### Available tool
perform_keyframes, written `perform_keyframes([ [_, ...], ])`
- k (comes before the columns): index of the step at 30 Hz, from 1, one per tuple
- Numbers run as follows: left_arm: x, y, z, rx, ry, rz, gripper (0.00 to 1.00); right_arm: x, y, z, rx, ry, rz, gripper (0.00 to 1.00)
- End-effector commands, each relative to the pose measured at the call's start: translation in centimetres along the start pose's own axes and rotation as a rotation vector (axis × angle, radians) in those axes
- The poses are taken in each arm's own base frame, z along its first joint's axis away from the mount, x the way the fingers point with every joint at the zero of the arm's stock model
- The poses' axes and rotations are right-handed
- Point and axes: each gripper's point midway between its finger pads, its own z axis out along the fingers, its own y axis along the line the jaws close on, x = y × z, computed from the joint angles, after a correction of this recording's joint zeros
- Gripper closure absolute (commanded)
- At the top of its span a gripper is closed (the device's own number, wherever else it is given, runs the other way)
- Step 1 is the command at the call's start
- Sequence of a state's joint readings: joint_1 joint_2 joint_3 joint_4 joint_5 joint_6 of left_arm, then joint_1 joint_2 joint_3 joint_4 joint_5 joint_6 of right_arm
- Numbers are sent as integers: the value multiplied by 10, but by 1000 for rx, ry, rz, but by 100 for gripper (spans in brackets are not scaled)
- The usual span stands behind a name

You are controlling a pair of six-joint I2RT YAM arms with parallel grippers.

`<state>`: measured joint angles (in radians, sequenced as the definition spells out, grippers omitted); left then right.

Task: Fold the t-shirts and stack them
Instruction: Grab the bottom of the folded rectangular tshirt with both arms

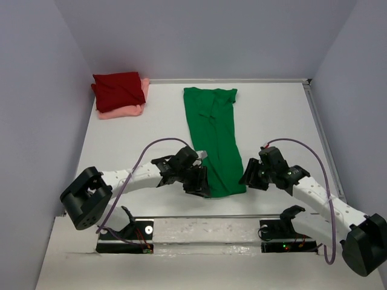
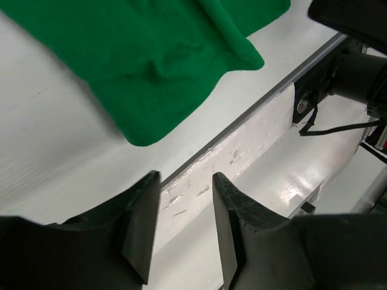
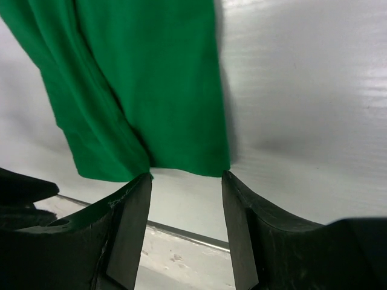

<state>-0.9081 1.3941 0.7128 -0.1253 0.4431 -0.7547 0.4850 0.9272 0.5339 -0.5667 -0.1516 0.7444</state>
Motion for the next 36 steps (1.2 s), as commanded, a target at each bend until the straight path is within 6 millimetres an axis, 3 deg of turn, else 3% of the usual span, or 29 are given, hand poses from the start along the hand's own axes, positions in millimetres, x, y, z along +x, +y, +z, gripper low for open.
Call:
perform_keyframes([
  [1, 7, -7, 2, 24, 4, 4, 49, 1, 3, 9, -23, -58, 9, 44],
  [4, 8, -1, 6, 2, 4, 6, 43, -1, 3, 8, -30, -71, 6, 44],
  [15, 20, 34, 23, -120, 46, -39, 43, -8, 2, 7, -8, -99, 11, 44],
  [26, 5, 21, 31, -99, 40, -1, 44, -6, 5, 14, -20, -75, 0, 44],
  [36, -4, 32, 34, -123, 37, 1, 44, -5, 3, 18, -12, -66, -8, 44],
])
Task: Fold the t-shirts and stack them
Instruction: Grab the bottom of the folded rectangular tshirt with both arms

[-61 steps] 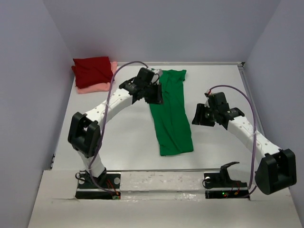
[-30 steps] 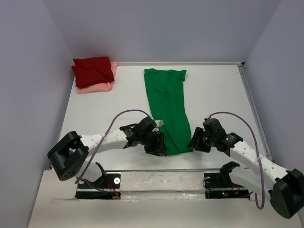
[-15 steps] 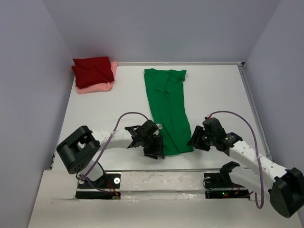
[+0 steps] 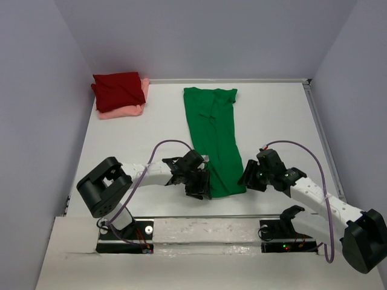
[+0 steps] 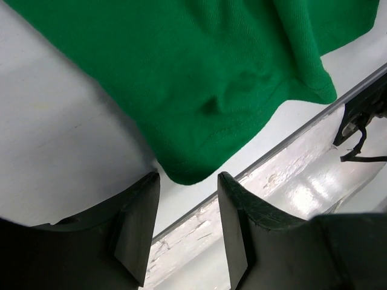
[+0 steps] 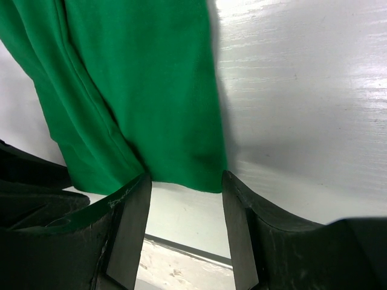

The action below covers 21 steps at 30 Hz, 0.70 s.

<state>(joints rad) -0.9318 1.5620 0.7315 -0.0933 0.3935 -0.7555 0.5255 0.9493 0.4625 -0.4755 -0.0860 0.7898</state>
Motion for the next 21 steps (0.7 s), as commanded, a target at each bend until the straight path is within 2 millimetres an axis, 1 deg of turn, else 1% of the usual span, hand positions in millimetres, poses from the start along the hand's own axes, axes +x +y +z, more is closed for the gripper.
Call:
perform_keyframes([
  [1, -12, 5, 0, -16, -21, 24, 44, -11, 14, 0, -46, -40, -19, 44],
  [6, -21, 15, -2, -25, -32, 13, 46, -11, 15, -1, -49, -41, -19, 44],
  [10, -25, 17, -2, -31, -35, 15, 48, -11, 15, -1, -48, -40, -19, 44],
  [21, -23, 15, -1, -12, -27, 12, 50, -12, 13, 1, -36, -42, -11, 44],
])
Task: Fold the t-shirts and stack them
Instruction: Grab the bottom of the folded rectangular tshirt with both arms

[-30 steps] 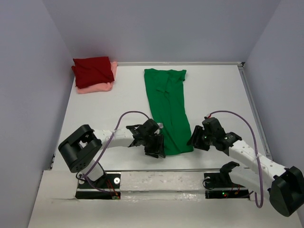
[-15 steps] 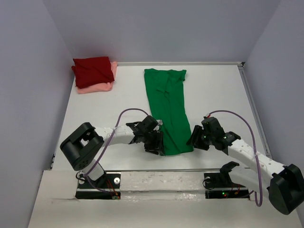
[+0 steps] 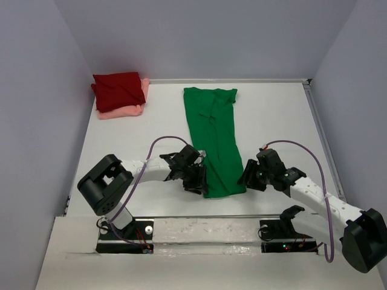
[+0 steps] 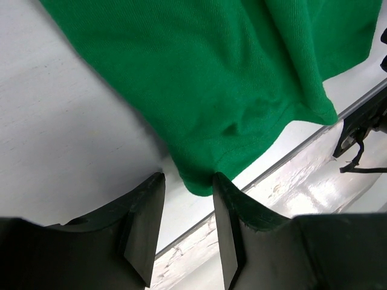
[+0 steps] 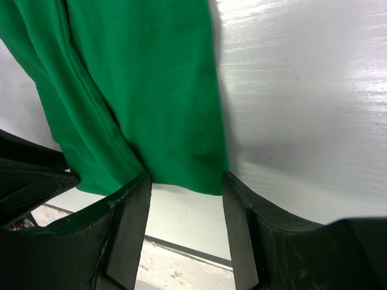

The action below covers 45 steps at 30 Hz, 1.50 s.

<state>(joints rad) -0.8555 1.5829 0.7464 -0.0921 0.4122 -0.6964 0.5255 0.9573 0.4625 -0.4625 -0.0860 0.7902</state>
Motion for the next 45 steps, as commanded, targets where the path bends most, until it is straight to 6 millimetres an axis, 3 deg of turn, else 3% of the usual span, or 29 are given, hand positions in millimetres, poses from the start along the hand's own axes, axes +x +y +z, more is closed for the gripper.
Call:
perform_keyframes([
  [1, -2, 2, 1, -5, -5, 19, 50, -11, 11, 0, -30, -41, -11, 44],
  [8, -3, -4, -2, 16, -11, 11, 58, -13, 9, 1, -14, -51, -1, 44],
  [14, -4, -9, -1, 44, -9, 5, 74, -14, 7, 5, 6, -46, -4, 44],
  [21, -3, -9, -2, 48, -8, 4, 83, -15, 3, 5, 27, -53, 2, 44],
  [27, 2, -6, -4, 48, -5, 5, 100, -15, 2, 8, 36, -45, 1, 44],
  [35, 0, -10, -8, 57, -18, 13, 100, -9, -7, 17, 76, -29, 36, 49],
  [38, 1, -8, -8, 52, -18, 12, 100, -7, -9, 18, 79, -27, 52, 57],
  [43, 5, -3, -6, 42, -13, 4, 100, -1, -12, 19, 73, -21, 73, 87],
  [45, 6, -2, -6, 44, -11, 4, 100, 0, -14, 19, 75, -19, 74, 90],
])
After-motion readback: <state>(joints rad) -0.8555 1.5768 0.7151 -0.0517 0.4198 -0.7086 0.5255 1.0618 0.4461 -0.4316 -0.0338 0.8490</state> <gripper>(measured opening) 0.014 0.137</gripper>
